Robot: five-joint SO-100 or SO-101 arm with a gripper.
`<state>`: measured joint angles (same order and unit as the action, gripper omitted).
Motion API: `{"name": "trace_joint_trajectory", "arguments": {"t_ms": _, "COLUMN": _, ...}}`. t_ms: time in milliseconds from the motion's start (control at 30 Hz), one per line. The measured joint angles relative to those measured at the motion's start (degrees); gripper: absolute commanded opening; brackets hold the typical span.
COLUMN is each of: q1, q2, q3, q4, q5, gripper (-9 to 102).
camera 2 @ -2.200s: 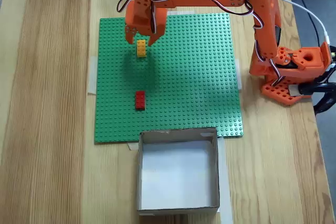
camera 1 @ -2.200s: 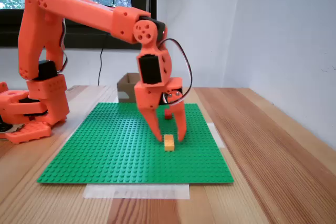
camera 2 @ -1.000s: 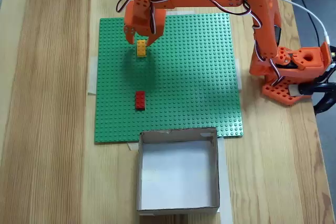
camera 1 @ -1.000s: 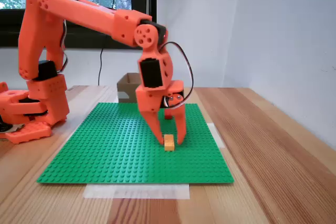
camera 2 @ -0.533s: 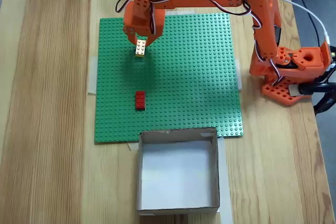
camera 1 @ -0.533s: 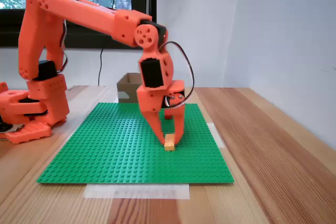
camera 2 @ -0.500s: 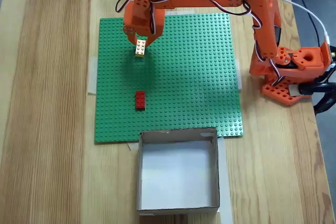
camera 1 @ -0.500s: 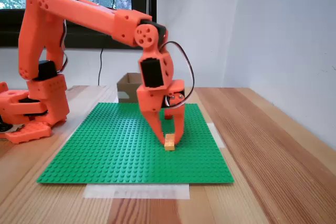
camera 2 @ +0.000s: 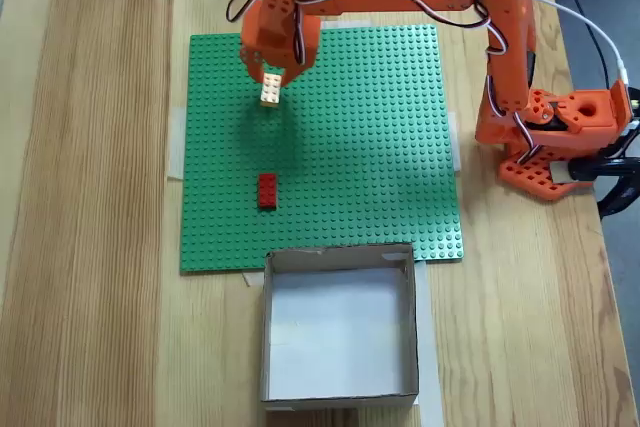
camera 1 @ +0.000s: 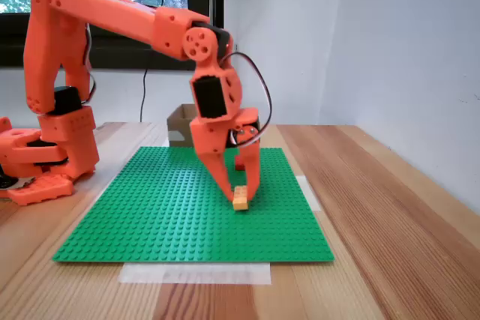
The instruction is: Pick the yellow lego block and put it in the box.
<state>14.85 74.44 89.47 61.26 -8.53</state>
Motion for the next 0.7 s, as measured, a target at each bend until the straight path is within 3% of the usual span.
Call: {"name": "trace_joint_trajectory", "arguments": {"t_ms": 700, "q1": -3.34, "q2": 24.87, "q3": 12.83, "q4": 1.76, "q5": 3.08, "gripper": -1}}
